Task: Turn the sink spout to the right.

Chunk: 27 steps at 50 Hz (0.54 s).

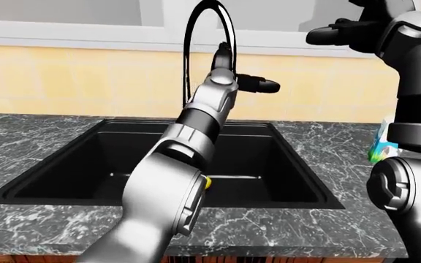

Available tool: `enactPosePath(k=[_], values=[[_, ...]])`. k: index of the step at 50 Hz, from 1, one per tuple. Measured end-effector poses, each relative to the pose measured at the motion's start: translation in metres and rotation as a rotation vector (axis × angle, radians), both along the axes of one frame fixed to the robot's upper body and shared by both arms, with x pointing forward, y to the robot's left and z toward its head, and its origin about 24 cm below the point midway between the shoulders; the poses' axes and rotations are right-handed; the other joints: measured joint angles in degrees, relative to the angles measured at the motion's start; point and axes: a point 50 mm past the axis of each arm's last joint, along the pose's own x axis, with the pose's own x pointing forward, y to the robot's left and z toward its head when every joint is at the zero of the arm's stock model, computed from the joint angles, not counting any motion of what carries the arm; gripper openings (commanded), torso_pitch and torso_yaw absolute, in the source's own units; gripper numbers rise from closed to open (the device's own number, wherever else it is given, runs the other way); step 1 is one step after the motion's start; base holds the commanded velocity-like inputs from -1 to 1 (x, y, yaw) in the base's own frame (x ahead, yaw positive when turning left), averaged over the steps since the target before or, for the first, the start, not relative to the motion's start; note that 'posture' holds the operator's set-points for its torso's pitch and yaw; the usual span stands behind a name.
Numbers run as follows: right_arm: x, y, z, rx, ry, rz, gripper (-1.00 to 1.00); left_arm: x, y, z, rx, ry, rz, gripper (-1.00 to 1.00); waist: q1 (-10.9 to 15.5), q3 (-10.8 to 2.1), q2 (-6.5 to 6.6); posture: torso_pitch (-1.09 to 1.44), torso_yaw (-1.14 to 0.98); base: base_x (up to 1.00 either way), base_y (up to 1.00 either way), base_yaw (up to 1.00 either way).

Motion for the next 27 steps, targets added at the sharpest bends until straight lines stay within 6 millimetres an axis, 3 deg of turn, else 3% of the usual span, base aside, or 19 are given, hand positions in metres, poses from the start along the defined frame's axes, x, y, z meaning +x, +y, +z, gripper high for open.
enactPosePath(k=[27], values=[[-0.005,-0.004,0.004,0.002,-0.007,-0.007,1.00,-0.010,-0.025,-0.002,0.003,0.003,-0.051,1.00,0.1,-0.09,-0.32,-0.61,0.00,0.00,0.00,0.00]])
